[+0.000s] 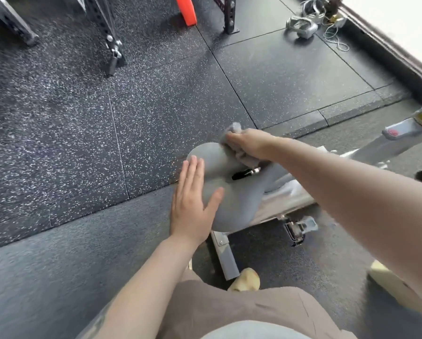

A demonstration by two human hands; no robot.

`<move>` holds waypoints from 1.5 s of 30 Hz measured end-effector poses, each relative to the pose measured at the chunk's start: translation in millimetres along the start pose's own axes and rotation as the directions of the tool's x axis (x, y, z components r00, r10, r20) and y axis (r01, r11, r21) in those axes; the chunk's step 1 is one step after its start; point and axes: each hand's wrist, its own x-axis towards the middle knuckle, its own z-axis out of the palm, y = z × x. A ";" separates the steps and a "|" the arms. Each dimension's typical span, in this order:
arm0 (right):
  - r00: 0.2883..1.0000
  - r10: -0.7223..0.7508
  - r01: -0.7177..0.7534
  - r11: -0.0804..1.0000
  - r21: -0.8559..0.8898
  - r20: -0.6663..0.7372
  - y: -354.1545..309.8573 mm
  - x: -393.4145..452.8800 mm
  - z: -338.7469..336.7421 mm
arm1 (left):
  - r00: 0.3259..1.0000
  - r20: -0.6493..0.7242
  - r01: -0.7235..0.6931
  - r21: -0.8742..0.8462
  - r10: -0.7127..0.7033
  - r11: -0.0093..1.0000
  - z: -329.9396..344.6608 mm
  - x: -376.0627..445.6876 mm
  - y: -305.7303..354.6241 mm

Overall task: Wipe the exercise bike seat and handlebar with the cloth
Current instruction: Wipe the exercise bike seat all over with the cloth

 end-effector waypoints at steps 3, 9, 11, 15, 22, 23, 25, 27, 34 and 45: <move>0.960 0.197 -0.210 0.977 0.048 0.199 -3.5 25.4 -10.4 | 1.000 0.016 -0.009 -0.067 0.010 0.998 -1.0 4.1 -5.9; 0.999 -0.035 0.035 0.999 -0.004 -0.020 -53.1 37.8 16.9 | 0.996 0.089 0.035 -0.207 -0.017 0.978 -8.7 12.8 -13.9; 0.965 -0.168 0.182 0.982 0.053 -0.203 -39.4 11.7 23.6 | 0.987 0.160 0.007 -0.226 0.030 0.974 -19.8 22.3 -21.8; 0.959 -0.177 0.168 0.984 -0.062 -0.221 8.8 -24.0 16.8 | 0.947 0.265 -0.150 -0.136 0.182 0.979 -41.3 50.3 -41.4; 0.822 0.379 -0.511 0.820 -0.257 -0.426 -4.4 -4.3 29.3 | 0.875 0.413 -0.162 -0.240 0.252 0.957 -41.9 94.1 -29.1; 0.819 0.322 -0.465 0.857 -0.222 -0.474 -21.6 -1.3 40.4 | 0.860 0.433 -0.181 -0.238 0.271 0.954 -39.6 99.5 -25.4; 0.809 0.213 -0.306 0.948 -0.083 -0.548 -31.9 -13.8 48.8 | 0.825 0.474 -0.231 -0.214 0.308 0.949 -35.6 108.4 -19.9; 0.803 0.138 -0.177 0.984 -0.012 -0.579 -6.4 -40.3 45.0 | 0.785 0.511 -0.301 -0.180 0.351 0.936 -33.0 114.8 -16.6; 0.283 0.936 0.115 0.186 0.976 -0.211 15.9 -38.1 52.0 | 0.641 0.570 -0.586 -0.069 0.514 0.807 -10.3 125.1 6.4; 0.613 0.759 0.361 -0.516 0.777 0.219 47.2 -61.7 54.6 | 0.665 0.583 -0.524 -0.082 0.467 0.848 10.2 125.0 41.3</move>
